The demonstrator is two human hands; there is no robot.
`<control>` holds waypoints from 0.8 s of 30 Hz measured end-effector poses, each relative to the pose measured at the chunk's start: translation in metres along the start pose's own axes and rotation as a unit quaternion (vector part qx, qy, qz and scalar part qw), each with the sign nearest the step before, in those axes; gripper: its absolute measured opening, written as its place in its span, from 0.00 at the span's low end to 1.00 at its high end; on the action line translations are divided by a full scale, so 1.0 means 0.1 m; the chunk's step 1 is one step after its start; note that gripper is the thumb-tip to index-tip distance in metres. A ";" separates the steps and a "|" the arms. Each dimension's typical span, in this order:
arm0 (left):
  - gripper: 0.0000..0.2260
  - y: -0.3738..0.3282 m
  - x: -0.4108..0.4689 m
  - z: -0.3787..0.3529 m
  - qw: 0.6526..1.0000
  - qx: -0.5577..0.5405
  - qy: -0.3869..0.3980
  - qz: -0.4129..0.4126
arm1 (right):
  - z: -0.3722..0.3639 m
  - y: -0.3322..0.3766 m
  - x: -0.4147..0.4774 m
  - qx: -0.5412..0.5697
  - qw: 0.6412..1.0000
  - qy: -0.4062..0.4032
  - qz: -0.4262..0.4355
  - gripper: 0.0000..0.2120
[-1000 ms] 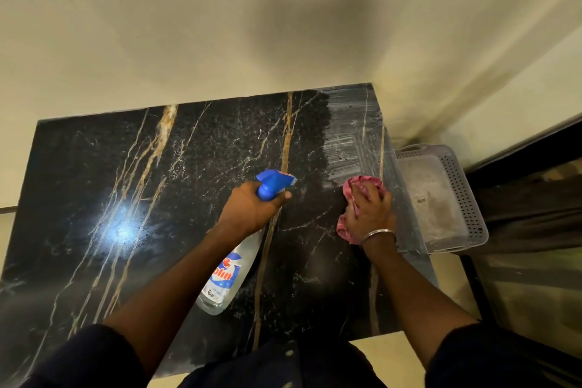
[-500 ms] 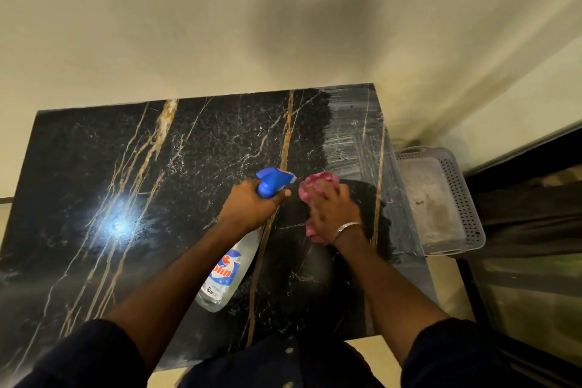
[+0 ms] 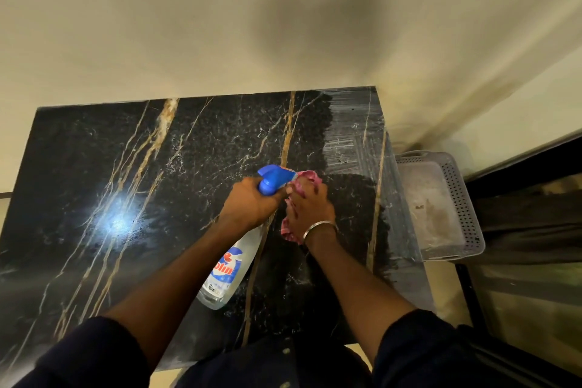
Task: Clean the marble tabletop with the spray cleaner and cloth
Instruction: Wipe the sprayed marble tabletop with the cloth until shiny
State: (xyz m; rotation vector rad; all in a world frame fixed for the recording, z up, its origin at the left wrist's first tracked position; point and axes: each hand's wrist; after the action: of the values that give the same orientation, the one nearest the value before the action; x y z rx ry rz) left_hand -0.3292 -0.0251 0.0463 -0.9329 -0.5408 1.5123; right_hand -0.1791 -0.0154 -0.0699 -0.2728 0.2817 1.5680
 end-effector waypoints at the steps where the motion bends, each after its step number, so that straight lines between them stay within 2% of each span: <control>1: 0.21 0.01 0.01 -0.01 1.000 -0.001 0.001 0.003 | 0.01 0.01 0.00 -0.003 1.000 0.004 0.010 0.26; 5: 0.22 0.03 0.08 -0.02 1.000 0.004 0.012 0.002 | 0.12 -0.35 -0.03 0.019 0.999 -0.033 0.010 0.26; 8: 0.21 0.05 0.12 0.01 1.000 0.007 0.013 -0.009 | 0.18 -0.85 0.10 0.054 0.990 -0.075 -0.106 0.26; 10: 0.22 0.07 0.13 0.03 1.000 0.008 0.016 -0.009 | 0.18 -1.07 0.21 0.071 0.986 -0.069 -0.132 0.28; 13: 0.22 0.09 0.15 0.06 1.000 0.009 0.015 -0.005 | 0.19 -1.04 0.25 0.077 0.981 -0.053 -0.170 0.24; 17: 0.21 0.11 0.18 0.08 1.000 0.015 0.013 -0.006 | 0.28 -0.66 0.17 0.109 0.963 -0.060 -0.238 0.23; 19: 0.21 0.10 0.18 0.08 1.000 0.021 0.013 -0.004 | 0.31 -0.43 0.18 0.109 0.971 -0.053 -0.208 0.23; 24: 0.22 0.07 0.21 0.05 1.000 0.016 -0.004 -0.014 | 0.26 -0.12 0.21 0.069 0.996 -0.039 -0.046 0.25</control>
State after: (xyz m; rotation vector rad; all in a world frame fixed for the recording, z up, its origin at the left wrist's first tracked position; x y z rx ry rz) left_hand -0.3365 -0.0053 0.0384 -0.8915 -0.5320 1.4973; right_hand -0.1677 0.0135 -0.0527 -0.1157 0.3112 1.4582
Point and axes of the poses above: each hand's wrist, its own x-axis towards the middle knuckle, its own z-axis out of the back of the hand, y = z × x, and after that the axes turned 15 degrees about -z, right-handed
